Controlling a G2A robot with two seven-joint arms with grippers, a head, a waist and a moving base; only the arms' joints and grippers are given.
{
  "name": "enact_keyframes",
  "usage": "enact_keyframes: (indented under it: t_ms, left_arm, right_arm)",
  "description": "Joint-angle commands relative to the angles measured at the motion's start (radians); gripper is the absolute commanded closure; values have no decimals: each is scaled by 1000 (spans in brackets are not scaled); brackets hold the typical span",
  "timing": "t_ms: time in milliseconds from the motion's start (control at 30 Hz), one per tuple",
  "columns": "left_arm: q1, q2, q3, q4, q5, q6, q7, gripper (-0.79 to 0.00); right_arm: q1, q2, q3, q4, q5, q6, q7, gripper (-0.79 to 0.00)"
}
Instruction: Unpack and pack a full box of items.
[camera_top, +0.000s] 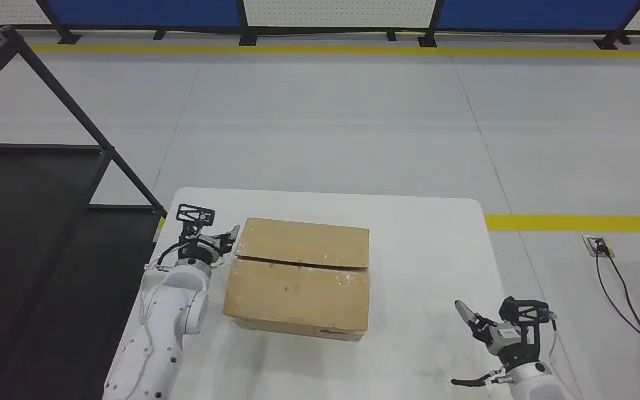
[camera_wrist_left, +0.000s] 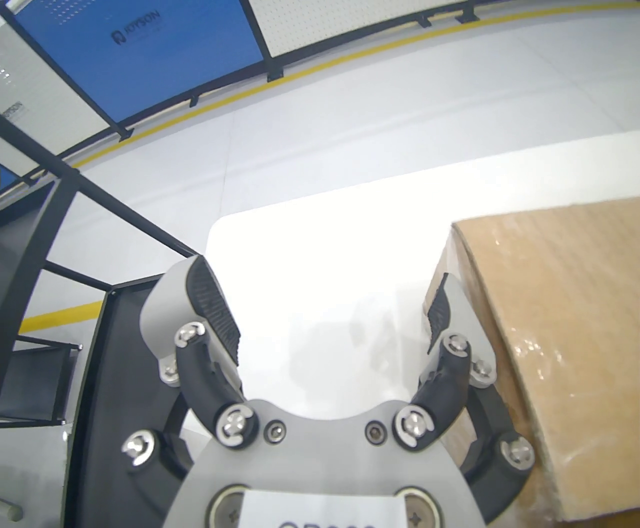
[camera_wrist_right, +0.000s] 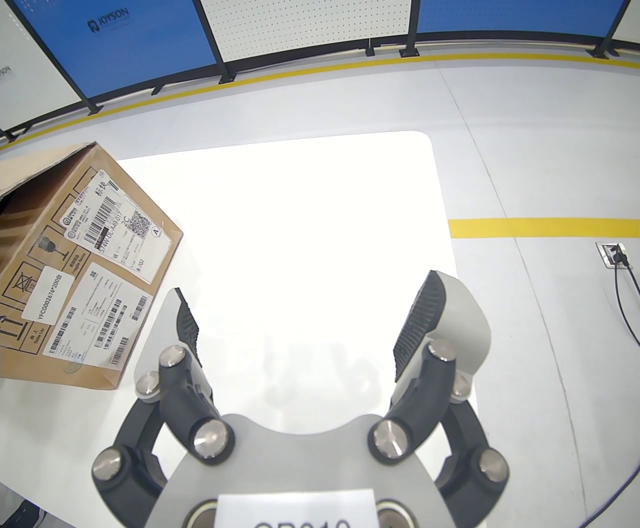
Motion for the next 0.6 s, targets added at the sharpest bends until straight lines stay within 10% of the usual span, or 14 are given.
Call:
enact_keyframes:
  t_ms: [0,333,567]
  left_arm:
    - [27,4,-46,-40,-40,7,25,-785]
    - [381,46,-283,-267,-116,-304,126,-785]
    - [538,52,-311,-321,-43,-341,200,-785]
  right_arm:
    - [4,0,-2,3,3,-11,1,-785]
    - [30,2,-9,-2,13,-91,26,-785]
    - [63,5,-27,-20,57,-183,66,-785]
